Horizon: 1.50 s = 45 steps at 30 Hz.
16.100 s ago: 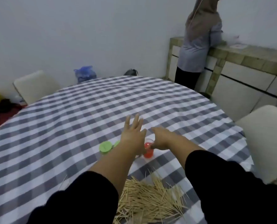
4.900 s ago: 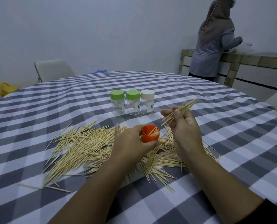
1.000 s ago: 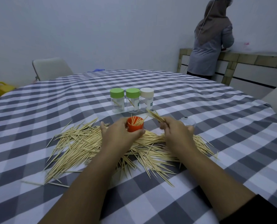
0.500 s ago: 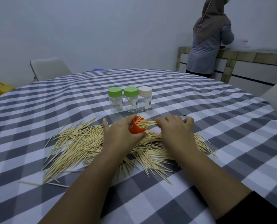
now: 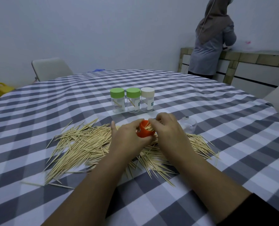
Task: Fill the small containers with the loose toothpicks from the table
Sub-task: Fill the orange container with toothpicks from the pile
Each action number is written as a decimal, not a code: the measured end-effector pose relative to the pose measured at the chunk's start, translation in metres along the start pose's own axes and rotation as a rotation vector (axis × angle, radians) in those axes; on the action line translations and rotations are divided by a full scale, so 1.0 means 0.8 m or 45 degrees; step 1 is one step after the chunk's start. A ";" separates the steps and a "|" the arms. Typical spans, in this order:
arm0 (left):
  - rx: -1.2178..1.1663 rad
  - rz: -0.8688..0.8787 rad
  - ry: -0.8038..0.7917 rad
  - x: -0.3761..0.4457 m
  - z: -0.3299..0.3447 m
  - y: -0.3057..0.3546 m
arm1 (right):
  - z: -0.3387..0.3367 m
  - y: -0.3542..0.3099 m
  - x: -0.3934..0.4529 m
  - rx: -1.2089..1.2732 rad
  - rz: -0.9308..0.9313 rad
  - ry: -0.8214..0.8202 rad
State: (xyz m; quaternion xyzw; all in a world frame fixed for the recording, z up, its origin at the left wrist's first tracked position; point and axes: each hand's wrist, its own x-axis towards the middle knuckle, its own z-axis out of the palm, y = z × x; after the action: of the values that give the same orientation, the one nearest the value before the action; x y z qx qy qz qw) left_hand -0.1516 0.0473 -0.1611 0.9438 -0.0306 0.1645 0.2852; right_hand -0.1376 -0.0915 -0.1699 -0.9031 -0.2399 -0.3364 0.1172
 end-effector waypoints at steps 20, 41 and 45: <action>-0.060 0.104 -0.074 0.002 0.010 0.000 | 0.000 -0.012 0.000 0.915 0.271 -0.300; -0.181 -0.189 0.004 0.003 -0.011 -0.005 | -0.032 0.031 0.003 0.582 0.513 -0.718; -0.170 -0.209 0.019 0.004 -0.012 -0.006 | -0.031 0.017 0.001 0.266 0.367 -0.967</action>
State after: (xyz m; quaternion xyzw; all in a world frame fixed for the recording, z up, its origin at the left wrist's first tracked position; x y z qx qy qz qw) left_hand -0.1509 0.0567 -0.1550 0.9208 0.0380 0.1454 0.3600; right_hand -0.1435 -0.1117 -0.1516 -0.9705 -0.1701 0.0664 0.1571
